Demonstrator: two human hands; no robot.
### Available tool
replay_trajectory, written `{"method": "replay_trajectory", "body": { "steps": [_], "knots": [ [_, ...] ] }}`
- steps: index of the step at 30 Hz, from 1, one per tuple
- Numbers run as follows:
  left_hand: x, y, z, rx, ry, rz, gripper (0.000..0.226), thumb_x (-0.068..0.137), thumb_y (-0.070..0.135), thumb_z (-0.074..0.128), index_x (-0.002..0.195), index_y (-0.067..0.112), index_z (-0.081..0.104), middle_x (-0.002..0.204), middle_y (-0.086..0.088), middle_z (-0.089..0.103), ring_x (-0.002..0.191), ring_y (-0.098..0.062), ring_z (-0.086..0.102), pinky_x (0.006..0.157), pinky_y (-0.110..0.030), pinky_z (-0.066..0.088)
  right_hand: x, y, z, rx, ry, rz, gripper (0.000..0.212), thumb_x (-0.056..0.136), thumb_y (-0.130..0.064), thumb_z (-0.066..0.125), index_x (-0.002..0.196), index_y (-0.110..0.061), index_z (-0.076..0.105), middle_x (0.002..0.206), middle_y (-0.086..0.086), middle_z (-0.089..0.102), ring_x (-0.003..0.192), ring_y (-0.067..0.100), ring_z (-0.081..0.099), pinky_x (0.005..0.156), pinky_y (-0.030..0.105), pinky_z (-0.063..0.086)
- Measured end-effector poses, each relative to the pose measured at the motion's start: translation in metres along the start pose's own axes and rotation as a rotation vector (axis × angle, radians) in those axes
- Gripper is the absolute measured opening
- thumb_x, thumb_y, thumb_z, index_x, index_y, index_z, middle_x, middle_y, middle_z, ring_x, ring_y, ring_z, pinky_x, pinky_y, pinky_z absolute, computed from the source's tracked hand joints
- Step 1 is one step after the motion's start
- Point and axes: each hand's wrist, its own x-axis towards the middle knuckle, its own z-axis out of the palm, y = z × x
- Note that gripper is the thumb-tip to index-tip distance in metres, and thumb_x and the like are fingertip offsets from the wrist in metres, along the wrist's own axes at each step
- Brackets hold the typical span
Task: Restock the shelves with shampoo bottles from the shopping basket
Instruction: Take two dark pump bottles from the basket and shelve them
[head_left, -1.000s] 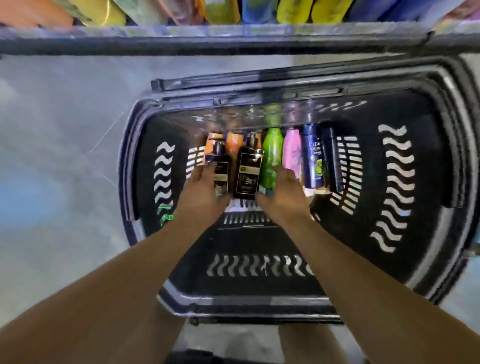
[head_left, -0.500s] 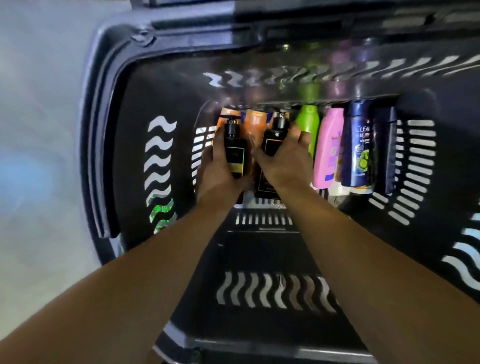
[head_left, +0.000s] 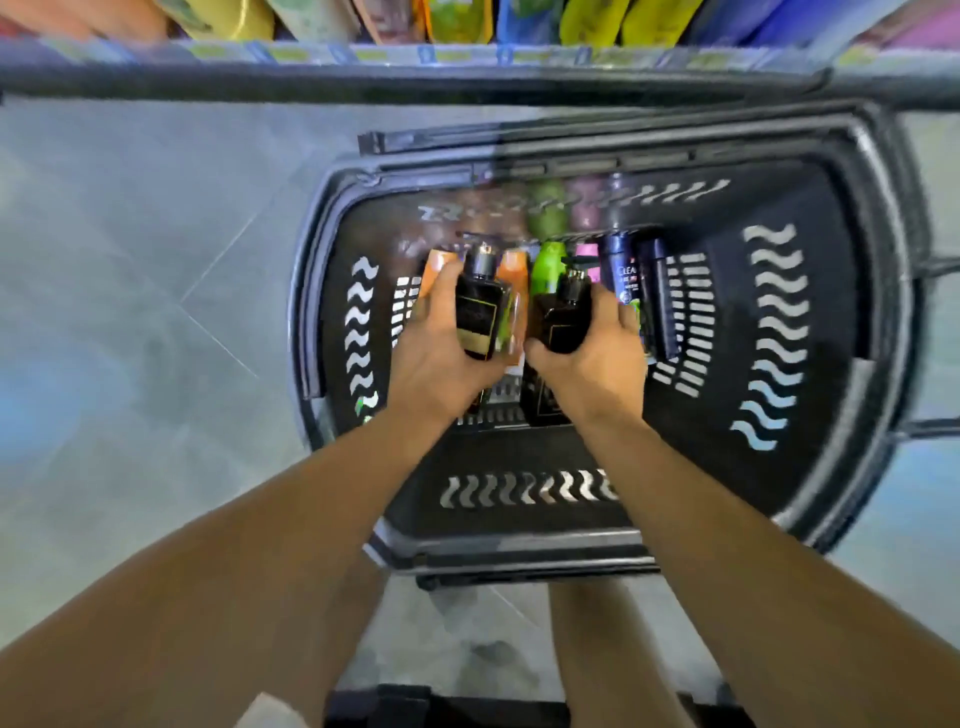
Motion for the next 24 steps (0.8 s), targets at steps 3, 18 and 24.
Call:
{"method": "replay_trajectory", "body": {
  "steps": [3, 18, 24],
  "knots": [
    [-0.041, 0.052, -0.051, 0.005, 0.016, 0.127, 0.096, 0.066, 0.031, 0.082, 0.147, 0.032, 0.031, 0.114, -0.001, 0.06, 0.096, -0.018, 0.061, 0.075, -0.024, 0.045, -0.044, -0.026, -0.069, 0.023, 0.065, -0.021, 0.078, 0.069, -0.039, 0.08, 0.134, -0.018, 0.043, 0.128, 0.006, 0.047, 0.109, 0.022, 0.054, 0.084, 0.032, 0.046],
    [-0.21, 0.311, -0.343, 0.123, 0.257, 0.548, 0.106, 0.057, 0.031, 0.083, 0.146, 0.033, 0.026, 0.121, -0.006, 0.063, 0.102, -0.025, 0.062, 0.078, -0.03, 0.049, -0.228, -0.235, -0.384, 0.106, 0.418, -0.329, 0.079, 0.071, -0.039, 0.079, 0.137, -0.016, 0.044, 0.128, 0.007, 0.049, 0.11, 0.023, 0.05, 0.085, 0.033, 0.045],
    [-0.265, 0.401, -0.442, 0.046, 0.479, 0.713, 0.106, 0.056, 0.035, 0.083, 0.144, 0.038, 0.025, 0.12, -0.004, 0.066, 0.102, -0.025, 0.064, 0.082, -0.031, 0.052, -0.276, -0.314, -0.485, 0.11, 0.624, -0.465, 0.084, 0.07, -0.048, 0.077, 0.139, -0.016, 0.042, 0.13, 0.005, 0.047, 0.117, 0.023, 0.048, 0.087, 0.031, 0.041]
  ]
}}
